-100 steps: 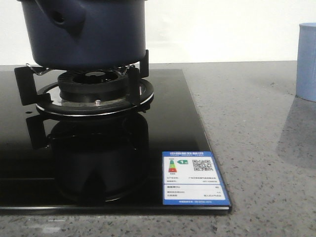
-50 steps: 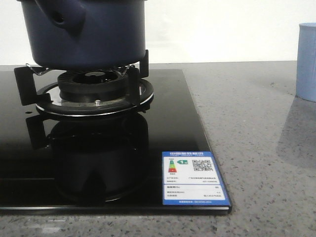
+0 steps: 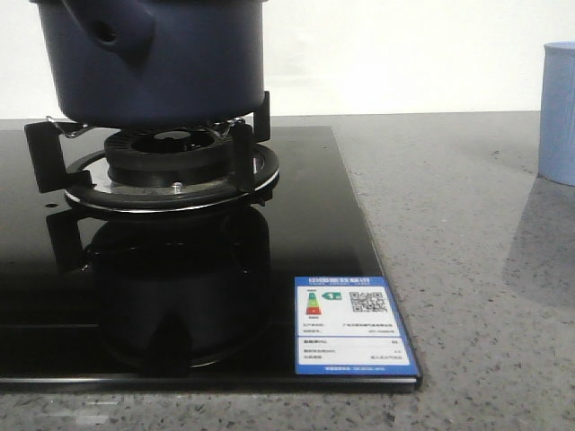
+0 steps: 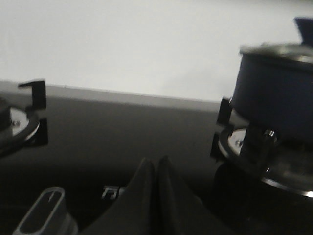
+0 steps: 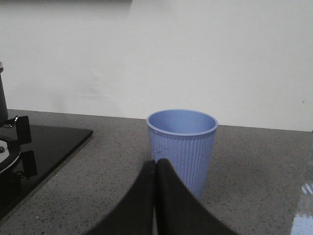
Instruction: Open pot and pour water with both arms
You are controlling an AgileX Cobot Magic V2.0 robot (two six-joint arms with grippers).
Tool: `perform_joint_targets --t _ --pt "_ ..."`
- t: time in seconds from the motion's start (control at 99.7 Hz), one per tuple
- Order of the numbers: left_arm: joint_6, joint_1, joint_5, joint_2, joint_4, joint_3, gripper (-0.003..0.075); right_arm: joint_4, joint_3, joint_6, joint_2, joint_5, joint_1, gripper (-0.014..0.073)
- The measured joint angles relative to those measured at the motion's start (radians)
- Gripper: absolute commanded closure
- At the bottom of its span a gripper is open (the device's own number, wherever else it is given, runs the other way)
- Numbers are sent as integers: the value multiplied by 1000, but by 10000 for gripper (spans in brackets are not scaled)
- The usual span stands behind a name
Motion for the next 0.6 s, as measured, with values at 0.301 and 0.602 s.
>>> perform_joint_targets --t 0.301,0.602 --pt "-21 15 74 0 30 14 739 0 0 0 0 0 0 667" --pt "-21 15 85 0 30 14 739 0 0 0 0 0 0 667"
